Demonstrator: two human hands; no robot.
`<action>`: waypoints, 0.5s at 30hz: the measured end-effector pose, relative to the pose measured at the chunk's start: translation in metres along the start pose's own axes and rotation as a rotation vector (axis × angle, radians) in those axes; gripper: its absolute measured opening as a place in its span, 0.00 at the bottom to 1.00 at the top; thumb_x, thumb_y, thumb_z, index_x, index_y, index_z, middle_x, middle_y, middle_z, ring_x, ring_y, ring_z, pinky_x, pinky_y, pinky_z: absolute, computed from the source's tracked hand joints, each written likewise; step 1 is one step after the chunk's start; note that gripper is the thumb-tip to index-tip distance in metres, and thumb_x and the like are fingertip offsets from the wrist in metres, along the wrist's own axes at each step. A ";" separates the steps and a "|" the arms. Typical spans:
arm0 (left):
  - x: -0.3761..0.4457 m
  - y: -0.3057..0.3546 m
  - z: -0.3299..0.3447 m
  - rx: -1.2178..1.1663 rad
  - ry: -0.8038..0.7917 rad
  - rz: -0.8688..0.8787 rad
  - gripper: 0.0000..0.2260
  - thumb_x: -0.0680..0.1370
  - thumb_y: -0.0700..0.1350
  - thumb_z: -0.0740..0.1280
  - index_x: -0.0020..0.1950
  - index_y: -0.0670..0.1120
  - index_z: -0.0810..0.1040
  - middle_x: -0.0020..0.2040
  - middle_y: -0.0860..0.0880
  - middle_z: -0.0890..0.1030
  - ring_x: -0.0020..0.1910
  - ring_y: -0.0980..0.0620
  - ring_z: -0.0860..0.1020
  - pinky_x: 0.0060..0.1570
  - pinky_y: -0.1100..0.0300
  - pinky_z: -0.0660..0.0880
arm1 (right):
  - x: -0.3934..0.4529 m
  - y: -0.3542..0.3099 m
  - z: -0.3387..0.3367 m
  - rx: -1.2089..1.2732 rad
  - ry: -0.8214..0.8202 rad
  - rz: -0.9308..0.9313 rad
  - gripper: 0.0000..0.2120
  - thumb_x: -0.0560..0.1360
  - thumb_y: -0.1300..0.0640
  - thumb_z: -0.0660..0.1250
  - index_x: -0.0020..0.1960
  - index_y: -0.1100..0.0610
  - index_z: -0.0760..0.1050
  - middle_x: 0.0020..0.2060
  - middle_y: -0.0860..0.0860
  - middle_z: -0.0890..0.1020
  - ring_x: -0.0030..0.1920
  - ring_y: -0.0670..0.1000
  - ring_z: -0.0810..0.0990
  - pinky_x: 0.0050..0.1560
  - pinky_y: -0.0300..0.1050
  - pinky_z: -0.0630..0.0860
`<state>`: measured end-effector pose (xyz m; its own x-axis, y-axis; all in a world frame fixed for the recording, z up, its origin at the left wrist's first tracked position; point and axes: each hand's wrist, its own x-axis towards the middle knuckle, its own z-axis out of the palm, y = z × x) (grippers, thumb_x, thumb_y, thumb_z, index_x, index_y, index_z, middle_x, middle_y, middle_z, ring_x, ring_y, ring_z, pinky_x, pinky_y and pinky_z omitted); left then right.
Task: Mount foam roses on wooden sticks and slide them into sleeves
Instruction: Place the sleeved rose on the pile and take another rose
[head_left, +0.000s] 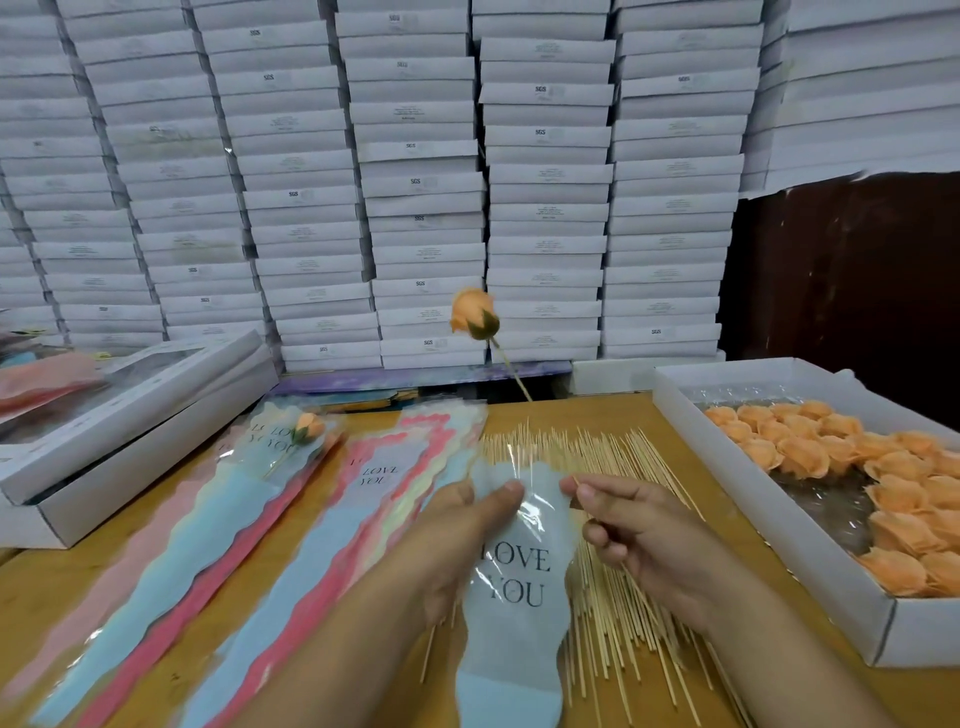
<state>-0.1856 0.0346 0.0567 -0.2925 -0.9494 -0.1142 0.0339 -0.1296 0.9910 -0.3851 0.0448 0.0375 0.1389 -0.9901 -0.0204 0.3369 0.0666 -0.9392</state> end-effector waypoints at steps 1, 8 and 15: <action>0.001 -0.001 0.001 -0.001 0.002 -0.002 0.11 0.81 0.46 0.68 0.59 0.42 0.80 0.49 0.40 0.86 0.46 0.42 0.86 0.43 0.52 0.83 | 0.001 0.000 -0.001 0.015 0.015 -0.009 0.12 0.67 0.59 0.73 0.49 0.60 0.86 0.41 0.53 0.86 0.29 0.44 0.76 0.24 0.33 0.71; 0.007 -0.011 -0.002 -0.063 -0.036 -0.044 0.05 0.79 0.43 0.70 0.48 0.43 0.84 0.46 0.38 0.85 0.40 0.42 0.85 0.39 0.53 0.81 | 0.003 0.000 -0.006 -0.050 0.050 -0.074 0.10 0.68 0.58 0.72 0.48 0.57 0.86 0.50 0.56 0.86 0.30 0.43 0.76 0.26 0.33 0.72; 0.011 -0.017 -0.006 -0.113 -0.018 -0.038 0.08 0.79 0.40 0.69 0.54 0.36 0.81 0.45 0.36 0.84 0.39 0.41 0.84 0.38 0.52 0.82 | 0.001 0.000 -0.003 -0.049 0.016 -0.045 0.12 0.67 0.56 0.73 0.50 0.55 0.86 0.45 0.55 0.86 0.32 0.44 0.78 0.29 0.34 0.74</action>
<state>-0.1838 0.0245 0.0381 -0.3127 -0.9381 -0.1491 0.1297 -0.1977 0.9716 -0.3880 0.0437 0.0363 0.1096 -0.9938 0.0166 0.2959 0.0167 -0.9551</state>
